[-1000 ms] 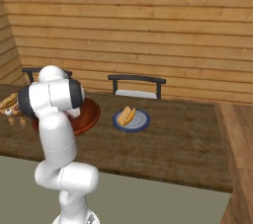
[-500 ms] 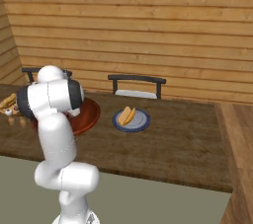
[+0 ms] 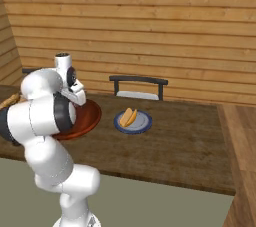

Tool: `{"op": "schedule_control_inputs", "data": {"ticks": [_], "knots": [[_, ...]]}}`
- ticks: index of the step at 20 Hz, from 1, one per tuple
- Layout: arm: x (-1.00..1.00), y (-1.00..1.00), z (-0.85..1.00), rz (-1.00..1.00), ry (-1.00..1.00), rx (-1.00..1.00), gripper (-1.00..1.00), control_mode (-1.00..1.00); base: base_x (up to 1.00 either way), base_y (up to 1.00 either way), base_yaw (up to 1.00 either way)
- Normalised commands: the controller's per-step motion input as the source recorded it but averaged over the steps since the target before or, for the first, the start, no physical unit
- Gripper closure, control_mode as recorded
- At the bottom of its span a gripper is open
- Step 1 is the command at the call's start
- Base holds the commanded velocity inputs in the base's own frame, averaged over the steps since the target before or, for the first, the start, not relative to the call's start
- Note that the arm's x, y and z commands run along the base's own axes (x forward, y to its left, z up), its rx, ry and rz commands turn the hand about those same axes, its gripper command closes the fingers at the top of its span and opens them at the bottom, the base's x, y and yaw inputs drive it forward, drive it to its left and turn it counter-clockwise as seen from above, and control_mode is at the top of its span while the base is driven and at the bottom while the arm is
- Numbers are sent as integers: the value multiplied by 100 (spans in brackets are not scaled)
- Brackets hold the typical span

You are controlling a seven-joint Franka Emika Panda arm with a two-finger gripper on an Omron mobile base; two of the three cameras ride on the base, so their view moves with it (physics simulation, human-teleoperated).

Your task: Place one bun and one sausage from the bowl on each plate.

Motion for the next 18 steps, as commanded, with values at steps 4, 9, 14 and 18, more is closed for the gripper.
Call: {"op": "schedule_control_inputs", "data": {"ticks": [4,9,14,18], "knots": [[-93,-100,38,24,-5,0,100,-100,0,0,0],[-58,-100,19,31,-2,0,100,-100,0,0,0],[-11,-100,2,29,0,-2,100,-100,0,0,0],[26,-100,7,29,0,0,100,-100,0,0,0]]}}
